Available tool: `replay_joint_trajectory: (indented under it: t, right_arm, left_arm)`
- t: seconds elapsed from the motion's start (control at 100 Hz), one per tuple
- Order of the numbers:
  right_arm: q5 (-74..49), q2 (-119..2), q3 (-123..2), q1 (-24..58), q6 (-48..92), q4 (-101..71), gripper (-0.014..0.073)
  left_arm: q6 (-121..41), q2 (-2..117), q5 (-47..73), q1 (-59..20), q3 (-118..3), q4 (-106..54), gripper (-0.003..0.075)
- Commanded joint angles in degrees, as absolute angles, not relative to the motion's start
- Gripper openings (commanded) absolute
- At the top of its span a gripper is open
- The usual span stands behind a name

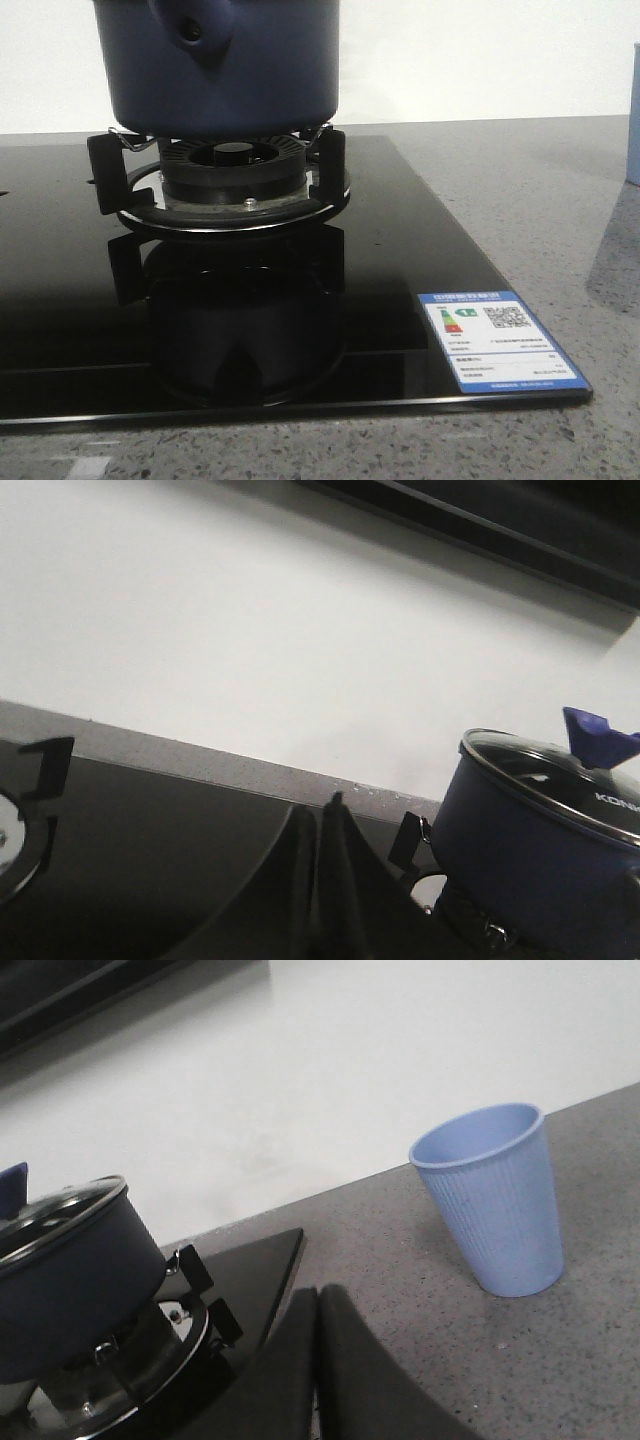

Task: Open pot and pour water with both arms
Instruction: 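Grasp the blue knob of the glass pot lid with the left gripper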

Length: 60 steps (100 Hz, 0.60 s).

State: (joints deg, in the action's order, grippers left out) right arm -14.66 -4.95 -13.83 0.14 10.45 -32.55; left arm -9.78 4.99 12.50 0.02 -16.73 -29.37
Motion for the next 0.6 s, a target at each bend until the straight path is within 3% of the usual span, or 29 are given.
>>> replay_joint_trajectory:
  t: [0.0, 0.15, 0.39, 0.49, 0.59]
  right_arm:
    - [-15.02, -11.43, -20.23, -0.05, 14.22, -30.77, -0.0050]
    - [-20.42, -23.00, -28.44, -0.05, 19.67, -30.53, -0.0050]
    - [-25.62, -33.96, -35.79, -0.05, 21.95, -30.53, -0.0039]
    - [-26.04, -35.62, -36.61, -0.05, 21.95, -30.53, 0.0066]
    - [-26.04, -35.88, -36.69, -0.05, 21.95, -30.53, 0.0288]
  left_arm:
    - [-15.20, 10.94, 14.70, 0.09, -25.14, -29.09, -0.0020]
    - [-20.00, 20.61, 18.80, -0.45, -33.59, -29.09, -0.0020]
    - [-21.30, 30.05, 18.54, -7.92, -39.64, -29.09, -0.0008]
    - [-21.74, 32.37, 16.92, -11.13, -40.19, -29.46, 0.0080]
    - [-21.74, 34.58, 14.48, -14.37, -40.19, -31.69, 0.0243]
